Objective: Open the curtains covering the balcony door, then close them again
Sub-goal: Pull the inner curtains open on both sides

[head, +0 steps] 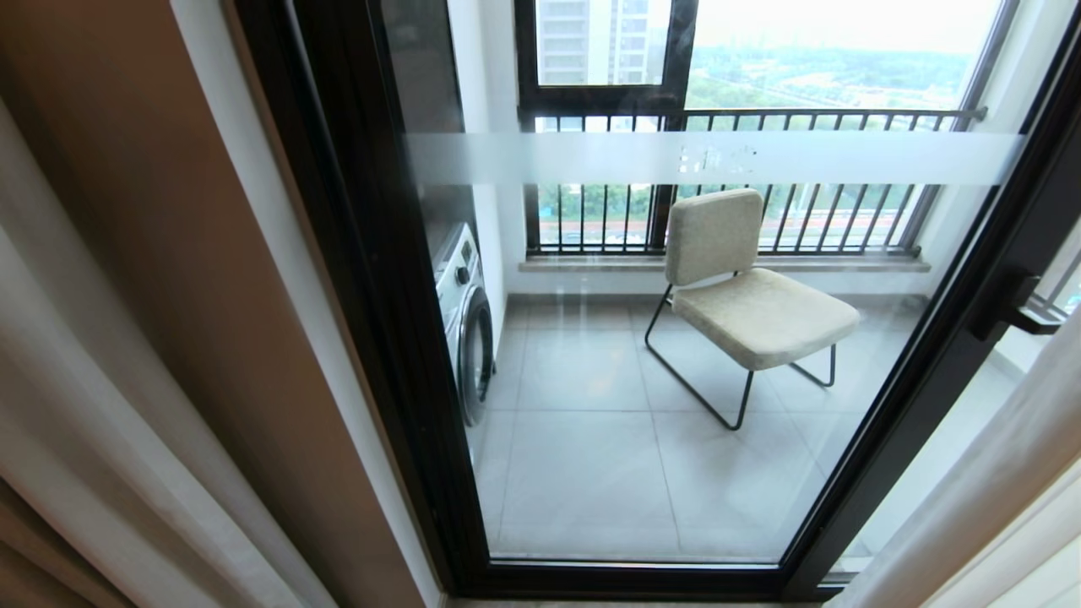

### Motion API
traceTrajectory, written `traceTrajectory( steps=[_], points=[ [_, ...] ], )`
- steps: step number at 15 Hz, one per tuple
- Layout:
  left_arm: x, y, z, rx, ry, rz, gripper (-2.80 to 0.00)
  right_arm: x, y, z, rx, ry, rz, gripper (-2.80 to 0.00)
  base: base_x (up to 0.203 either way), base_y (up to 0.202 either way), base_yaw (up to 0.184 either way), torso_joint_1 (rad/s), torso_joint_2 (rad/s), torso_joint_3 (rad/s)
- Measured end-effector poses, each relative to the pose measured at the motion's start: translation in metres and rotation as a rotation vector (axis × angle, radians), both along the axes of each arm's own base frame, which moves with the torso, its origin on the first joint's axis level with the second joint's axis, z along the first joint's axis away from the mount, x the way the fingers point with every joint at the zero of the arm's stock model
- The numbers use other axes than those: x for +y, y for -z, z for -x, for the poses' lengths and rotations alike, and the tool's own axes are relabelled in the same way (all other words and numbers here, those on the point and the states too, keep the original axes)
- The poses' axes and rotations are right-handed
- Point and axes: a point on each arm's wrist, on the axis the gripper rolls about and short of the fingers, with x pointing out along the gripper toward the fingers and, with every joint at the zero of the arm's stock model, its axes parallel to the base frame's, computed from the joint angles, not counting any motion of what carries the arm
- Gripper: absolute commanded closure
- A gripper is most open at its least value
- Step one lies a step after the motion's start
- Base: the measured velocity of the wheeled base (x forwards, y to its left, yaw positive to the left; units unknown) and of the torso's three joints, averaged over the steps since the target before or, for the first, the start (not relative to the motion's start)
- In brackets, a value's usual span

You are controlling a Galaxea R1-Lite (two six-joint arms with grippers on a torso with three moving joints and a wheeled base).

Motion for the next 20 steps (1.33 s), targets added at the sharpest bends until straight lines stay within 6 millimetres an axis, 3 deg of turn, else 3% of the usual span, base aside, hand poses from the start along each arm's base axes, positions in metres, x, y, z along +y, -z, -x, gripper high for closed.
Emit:
traceTrajectory(
  steps=[6, 11, 20],
  points=[
    [-0.026, 0.065, 0.005, 0.189, 0.196, 0.024, 0.0, 0.0, 0.0, 0.0, 0.0, -0.001, 0.0, 0.0, 0.0, 0.0, 0.0, 0.0, 0.0, 0.0],
    [-0.033, 0.116, 0.026, 0.31, 0.246, 0.04, 0.0, 0.0, 0.0, 0.0, 0.0, 0.0, 0.0, 0.0, 0.0, 0.0, 0.0, 0.0, 0.0, 0.0],
    [-0.035, 0.163, 0.048, 0.402, 0.246, 0.06, 0.0, 0.0, 0.0, 0.0, 0.0, -0.001, 0.0, 0.0, 0.0, 0.0, 0.0, 0.0, 0.0, 0.0]
  ],
)
